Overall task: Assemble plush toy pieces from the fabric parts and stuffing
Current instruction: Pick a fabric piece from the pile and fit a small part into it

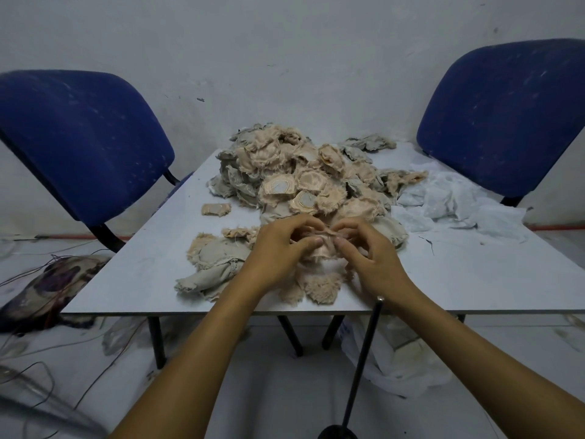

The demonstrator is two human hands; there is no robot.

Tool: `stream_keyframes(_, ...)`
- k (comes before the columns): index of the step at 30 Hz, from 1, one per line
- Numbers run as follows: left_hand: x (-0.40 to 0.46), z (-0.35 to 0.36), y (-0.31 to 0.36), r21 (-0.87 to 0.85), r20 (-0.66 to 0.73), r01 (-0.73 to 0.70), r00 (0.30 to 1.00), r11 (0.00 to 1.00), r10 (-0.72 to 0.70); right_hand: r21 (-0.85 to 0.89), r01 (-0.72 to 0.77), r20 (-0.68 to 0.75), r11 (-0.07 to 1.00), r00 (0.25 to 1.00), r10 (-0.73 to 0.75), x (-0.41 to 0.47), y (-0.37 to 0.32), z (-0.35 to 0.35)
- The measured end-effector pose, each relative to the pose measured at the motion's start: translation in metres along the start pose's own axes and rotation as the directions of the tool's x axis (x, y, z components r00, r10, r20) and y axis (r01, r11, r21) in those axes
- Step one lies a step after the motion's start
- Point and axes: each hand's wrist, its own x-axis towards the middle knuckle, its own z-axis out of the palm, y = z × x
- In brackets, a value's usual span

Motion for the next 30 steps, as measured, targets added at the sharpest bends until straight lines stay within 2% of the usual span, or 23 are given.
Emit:
stream_keyframes(6, 0.0002, 0.0005, -0.0001, -0.213, -0.049, 0.052, 0.997, 0.976, -0.064, -0.075, 0.051, 0.079, 0.996, 0.996, -0.046, -0.0008, -0.0020, -0.0016)
stream_keyframes(9, 0.0008, 0.0025, -0.0003, -0.236, -0.028, 0.075, 0.996, 0.969, -0.084, -0.009, -0.001, 0.066, 1.000, 0.998, 0.002, -0.0007, -0.0009, -0.0025)
stream_keyframes(12, 0.0026, 0.0041, -0.0013, -0.277, 0.026, 0.101, 0.995, 0.955, -0.097, 0.154, -0.097, 0.042, 0.983, 0.995, 0.091, 0.0012, -0.0010, -0.0015)
stream_keyframes(14, 0.0026, 0.0043, -0.0008, -0.264, 0.081, 0.109, 0.993, 0.958, -0.090, 0.234, -0.166, 0.021, 0.958, 0.986, 0.165, 0.0021, -0.0006, -0.0020)
stream_keyframes(16, 0.0016, 0.0048, -0.0010, -0.180, 0.095, 0.082, 0.993, 0.980, -0.066, 0.248, -0.196, 0.011, 0.949, 0.980, 0.199, 0.0021, 0.0006, -0.0038)
stream_keyframes(19, 0.0009, 0.0062, -0.0011, -0.040, -0.012, -0.001, 1.000, 0.999, 0.000, 0.265, -0.201, 0.034, 0.943, 0.979, 0.199, 0.0008, 0.0000, -0.0044)
stream_keyframes(21, 0.0012, 0.0061, -0.0009, -0.020, -0.059, -0.025, 0.998, 0.999, 0.024, 0.285, -0.188, 0.053, 0.940, 0.982, 0.180, -0.0004, -0.0015, -0.0020)
stream_keyframes(24, 0.0001, 0.0055, 0.0013, -0.050, -0.010, -0.035, 0.999, 0.998, 0.035, 0.322, -0.228, 0.050, 0.919, 0.973, 0.224, -0.0004, -0.0051, 0.0010)
stream_keyframes(28, -0.0016, 0.0071, 0.0064, -0.043, 0.095, -0.150, 0.984, 0.988, 0.154, 0.425, -0.317, 0.054, 0.848, 0.944, 0.326, 0.0019, -0.0074, 0.0004)
stream_keyframes(30, -0.0007, 0.0091, 0.0060, -0.003, 0.101, -0.230, 0.968, 0.973, 0.229, 0.428, -0.338, 0.074, 0.838, 0.938, 0.340, 0.0022, -0.0059, 0.0000)
